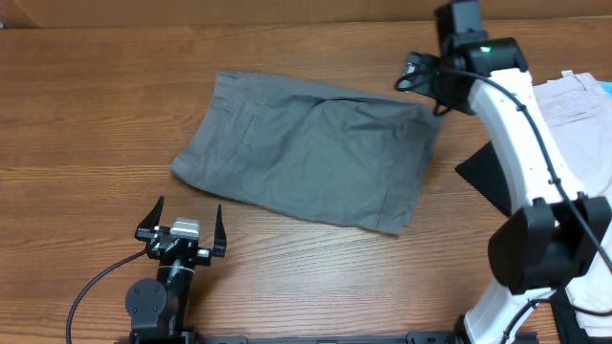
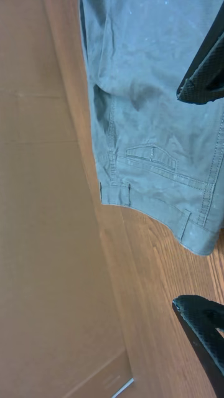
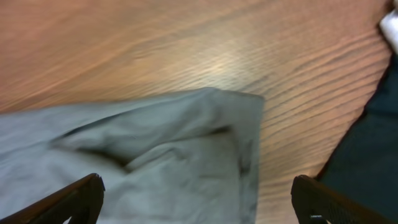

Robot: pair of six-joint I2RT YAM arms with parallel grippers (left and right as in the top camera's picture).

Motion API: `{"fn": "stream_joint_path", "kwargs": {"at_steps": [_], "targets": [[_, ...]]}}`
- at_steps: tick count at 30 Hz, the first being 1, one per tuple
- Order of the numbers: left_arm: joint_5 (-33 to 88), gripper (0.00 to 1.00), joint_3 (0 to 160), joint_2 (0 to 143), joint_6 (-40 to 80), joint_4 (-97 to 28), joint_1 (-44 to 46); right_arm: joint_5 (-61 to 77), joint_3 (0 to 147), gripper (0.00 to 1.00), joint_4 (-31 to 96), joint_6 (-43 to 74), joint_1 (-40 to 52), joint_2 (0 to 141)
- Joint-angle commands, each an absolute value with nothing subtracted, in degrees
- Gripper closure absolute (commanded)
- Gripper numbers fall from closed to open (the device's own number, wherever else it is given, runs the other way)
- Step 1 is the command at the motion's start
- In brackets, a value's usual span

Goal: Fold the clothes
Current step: 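Pull the grey shorts rightward with the right gripper to flatten them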

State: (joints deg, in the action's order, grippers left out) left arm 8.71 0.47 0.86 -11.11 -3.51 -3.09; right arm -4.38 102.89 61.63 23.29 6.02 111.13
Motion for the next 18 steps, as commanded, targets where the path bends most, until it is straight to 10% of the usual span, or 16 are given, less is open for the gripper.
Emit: {"fn": "stream_joint_path", "kwargs": {"at_steps": [1,8,18], "targets": [[8.4,0.00,0.3,0.3,-10.9,-3.6,-3.4,0.3,98.9,0.19,59.5,21.6,3.4,114.7],[8.4,0.00,0.3,0.3,-10.9,-3.6,-3.4,2.2,94.4,0.47,53.4,20.8,0.7,119.3],[8.4,0.00,0.3,0.3,-10.9,-3.6,-3.5,9.7,88.7,0.46,47.8,17.7,0.8,120.6]]}}
